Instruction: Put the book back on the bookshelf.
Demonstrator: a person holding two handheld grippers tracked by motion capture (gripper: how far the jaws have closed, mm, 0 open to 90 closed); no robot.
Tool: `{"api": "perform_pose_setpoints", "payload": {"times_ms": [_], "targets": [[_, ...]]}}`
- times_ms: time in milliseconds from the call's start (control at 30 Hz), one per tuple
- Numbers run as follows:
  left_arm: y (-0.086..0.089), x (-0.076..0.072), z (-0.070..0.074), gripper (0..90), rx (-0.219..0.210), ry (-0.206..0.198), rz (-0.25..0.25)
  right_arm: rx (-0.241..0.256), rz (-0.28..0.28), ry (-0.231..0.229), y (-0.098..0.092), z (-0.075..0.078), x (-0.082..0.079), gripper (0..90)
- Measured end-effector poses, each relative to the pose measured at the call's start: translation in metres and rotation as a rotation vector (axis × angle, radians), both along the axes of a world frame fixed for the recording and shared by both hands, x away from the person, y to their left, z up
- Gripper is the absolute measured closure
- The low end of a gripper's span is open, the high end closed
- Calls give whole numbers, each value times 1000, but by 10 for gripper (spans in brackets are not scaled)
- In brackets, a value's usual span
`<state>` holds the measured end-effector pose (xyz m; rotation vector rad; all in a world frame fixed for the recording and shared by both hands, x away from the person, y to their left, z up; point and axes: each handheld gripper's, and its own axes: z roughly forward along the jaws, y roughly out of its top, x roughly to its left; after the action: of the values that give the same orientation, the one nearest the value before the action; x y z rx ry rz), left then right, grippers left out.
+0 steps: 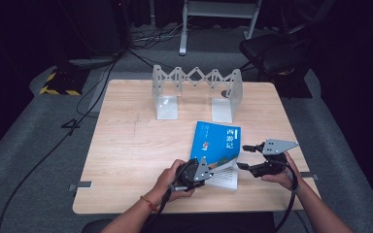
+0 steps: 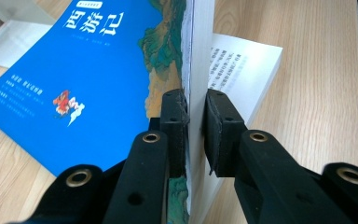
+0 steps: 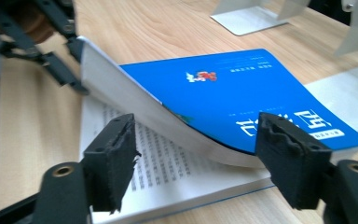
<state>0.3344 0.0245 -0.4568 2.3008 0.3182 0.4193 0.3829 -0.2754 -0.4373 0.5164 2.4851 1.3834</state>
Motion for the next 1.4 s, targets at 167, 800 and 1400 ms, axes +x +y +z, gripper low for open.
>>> {"api": "perform_pose_setpoints", "payload": {"times_ms": [167, 800, 1400], "targets": [[11, 3, 0, 790, 3, 7, -3, -29, 77, -40, 7, 2, -2, 290], [68, 7, 4, 787, -26, 45, 40, -166, 145, -151, 42, -29, 33, 563], [51, -5, 5, 546, -30, -17, 200, -265, 139, -213, 87, -14, -2, 702]]}}
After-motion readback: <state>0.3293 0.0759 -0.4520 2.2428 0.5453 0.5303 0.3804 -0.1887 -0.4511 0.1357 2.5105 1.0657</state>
